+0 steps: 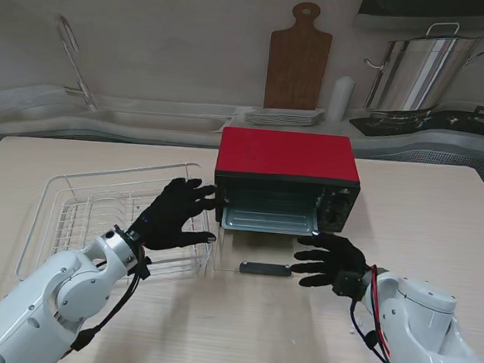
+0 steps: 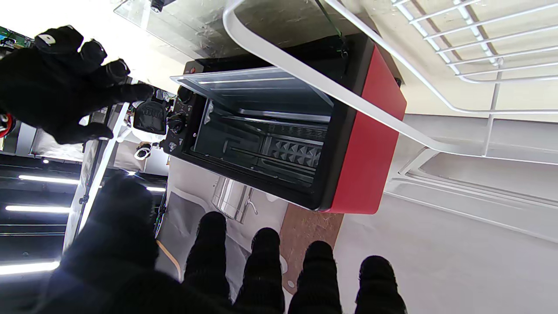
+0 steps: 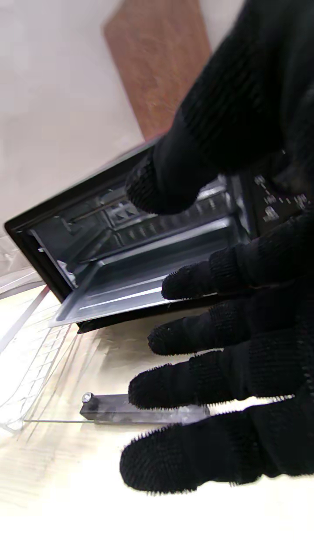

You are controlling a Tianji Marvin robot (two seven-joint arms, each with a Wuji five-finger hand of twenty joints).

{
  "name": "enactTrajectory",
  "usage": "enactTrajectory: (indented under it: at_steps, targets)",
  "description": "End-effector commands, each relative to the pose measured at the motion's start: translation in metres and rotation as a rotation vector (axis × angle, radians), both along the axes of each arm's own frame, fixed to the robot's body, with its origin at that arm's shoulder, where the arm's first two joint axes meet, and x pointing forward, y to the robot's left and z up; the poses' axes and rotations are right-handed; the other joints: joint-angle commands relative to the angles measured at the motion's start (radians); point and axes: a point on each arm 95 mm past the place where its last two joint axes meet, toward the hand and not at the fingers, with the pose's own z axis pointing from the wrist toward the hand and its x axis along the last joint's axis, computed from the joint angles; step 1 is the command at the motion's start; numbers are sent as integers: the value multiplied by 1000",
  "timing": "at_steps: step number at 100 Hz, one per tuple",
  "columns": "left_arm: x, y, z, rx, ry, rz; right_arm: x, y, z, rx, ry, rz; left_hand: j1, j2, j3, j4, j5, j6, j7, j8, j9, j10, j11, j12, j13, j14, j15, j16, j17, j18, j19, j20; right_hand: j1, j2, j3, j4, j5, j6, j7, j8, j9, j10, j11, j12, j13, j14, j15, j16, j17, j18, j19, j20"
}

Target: Slide the trays into the oven

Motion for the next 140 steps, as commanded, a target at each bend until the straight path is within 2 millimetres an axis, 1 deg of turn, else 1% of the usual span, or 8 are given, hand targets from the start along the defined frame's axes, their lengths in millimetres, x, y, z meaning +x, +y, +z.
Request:
enactTrajectory:
  at_steps: [1,12,14,17,44,82,97,140]
  targets:
    - [-4,-4,-1,-3,9,-7,-4,10,6,5,-38,37,-6,24,2,39,-27,13,4,14,-4,-2,-2,13,-9,-7,-3,4,-12,2,-50,-14,-33,-3,22,26,-27,-48,15,20,-37,-53,24,21,-44,-25,17,17,-40,19,-10,13]
    - [-6,-3,-1,-11,9,-7,-5,18,13,-68,-113,92,-5,23,1,39,-26,13,4,15,-3,0,-2,13,-9,-5,-4,4,-11,3,-50,-14,-36,3,5,29,-57,-76,42,35,-92,-84,45,32,-125,-45,49,45,-159,-14,13,96]
    - [-7,-2,-1,-12,10,-7,-5,19,14,-83,-128,102,-5,23,1,39,-27,14,4,15,-5,-2,-3,13,-9,-5,-4,4,-11,3,-50,-14,-38,5,1,30,-64,-82,53,35,-106,-91,48,32,-152,-52,53,51,-190,-23,-2,158]
    - [-7,-2,-1,-13,10,-6,-5,21,16,-110,-151,118,-5,24,1,39,-27,13,3,15,-4,-1,-3,13,-9,-6,-4,4,-12,3,-50,-15,-39,7,-1,31,-69,-88,59,35,-115,-98,53,34,-169,-53,63,58,-219,-33,9,195]
    - [-10,0,-3,-14,-9,11,-6,45,19,-375,-362,263,-4,23,-1,39,-23,14,2,14,-1,0,-4,13,-8,-3,-5,3,-12,5,-50,-15,-60,20,4,37,-89,-117,90,37,-151,-140,61,38,-282,-91,99,87,-393,-115,42,316]
    - [-11,1,-6,-23,-26,18,-1,73,11,-706,-583,424,-3,21,-2,39,-19,16,1,13,1,2,-5,12,-6,-3,-6,2,-11,6,-49,-15,-78,28,25,43,-85,-133,111,37,-200,-174,53,36,-377,-147,75,81,-507,-167,-2,342]
    - [-10,2,-6,-26,-29,20,5,83,3,-882,-673,486,-3,22,-1,39,-18,16,0,12,2,2,-5,12,-5,-3,-6,2,-11,6,-49,-15,-114,41,74,56,-75,-137,119,35,-204,-175,36,28,-378,-165,48,68,-524,-180,-32,347]
    - [-12,5,-7,-34,-39,30,19,112,-19,-1052,-730,586,-2,19,0,38,-14,17,2,12,4,2,-4,11,-5,-2,-6,2,-10,6,-49,-14,-183,95,66,62,-59,-96,89,13,-251,-172,-20,6,-464,-223,-59,17,-624,-261,-149,305]
